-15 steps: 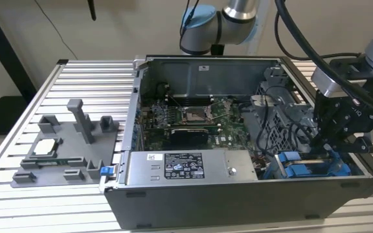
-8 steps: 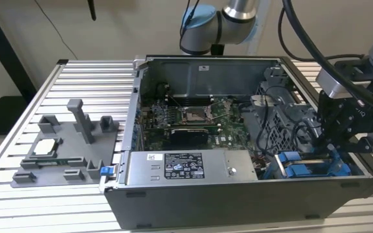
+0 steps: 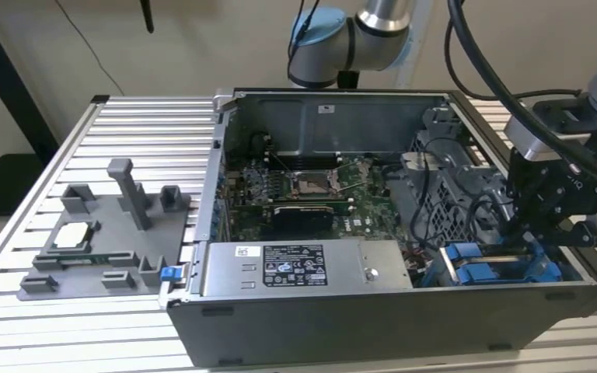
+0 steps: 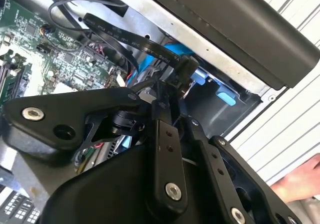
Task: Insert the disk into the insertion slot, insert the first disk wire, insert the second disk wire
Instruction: 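Insert the first disk wire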
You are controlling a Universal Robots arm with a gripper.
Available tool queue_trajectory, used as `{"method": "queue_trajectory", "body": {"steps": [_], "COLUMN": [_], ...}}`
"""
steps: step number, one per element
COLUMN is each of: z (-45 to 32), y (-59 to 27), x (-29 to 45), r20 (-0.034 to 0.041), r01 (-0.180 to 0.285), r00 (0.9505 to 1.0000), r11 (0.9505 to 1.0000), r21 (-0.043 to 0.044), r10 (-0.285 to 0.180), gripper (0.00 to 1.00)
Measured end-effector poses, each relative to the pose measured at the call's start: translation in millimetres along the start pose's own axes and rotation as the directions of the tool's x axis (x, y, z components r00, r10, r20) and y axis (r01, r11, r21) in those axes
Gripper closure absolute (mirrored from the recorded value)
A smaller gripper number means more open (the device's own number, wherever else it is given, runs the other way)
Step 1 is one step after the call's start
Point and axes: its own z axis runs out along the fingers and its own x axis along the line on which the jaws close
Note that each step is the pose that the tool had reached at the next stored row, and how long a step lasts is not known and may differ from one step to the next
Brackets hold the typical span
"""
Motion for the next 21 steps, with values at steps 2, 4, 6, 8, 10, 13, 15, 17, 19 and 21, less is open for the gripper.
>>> {"method": "queue_trajectory", "body": {"steps": [2, 4, 6, 8, 10, 13, 15, 17, 19, 21], "z": [0.1, 0.1, -1.5, -2.9, -3.2, -3.2, -3.1, -2.7, -2.2, -1.6], "y": [0.0, 0.0, 0.1, 0.1, 0.4, 1.2, 2.3, 3.0, 3.1, 3.4], "x": [0.1, 0.2, 0.3, 0.7, 1.1, 1.3, 1.3, 1.4, 1.4, 1.4], "r20": [-0.0003, -0.0001, 0.0002, 0.0003, 0.0001, 0.0001, 0.0001, -0.0004, -0.0015, -0.0023], "r01": [0.000, 0.000, -0.001, -0.002, -0.005, -0.014, -0.020, -0.026, -0.031, -0.036], "r00": [1.0000, 1.0000, 1.0000, 1.0000, 1.0000, 0.9999, 0.9998, 0.9997, 0.9995, 0.9993], "r11": [1.0000, 1.0000, 1.0000, 1.0000, 1.0000, 0.9999, 0.9998, 0.9995, 0.9992, 0.9989], "r21": [0.0001, 0.0001, 0.0000, 0.0002, 0.0014, 0.0045, 0.0103, 0.0181, 0.0238, 0.0284], "r10": [0.000, 0.000, 0.001, 0.002, 0.005, 0.014, 0.020, 0.026, 0.031, 0.036], "gripper": [1.00, 1.00, 1.00, 1.00, 1.00, 1.00, 1.00, 1.00, 1.00, 1.00]}}
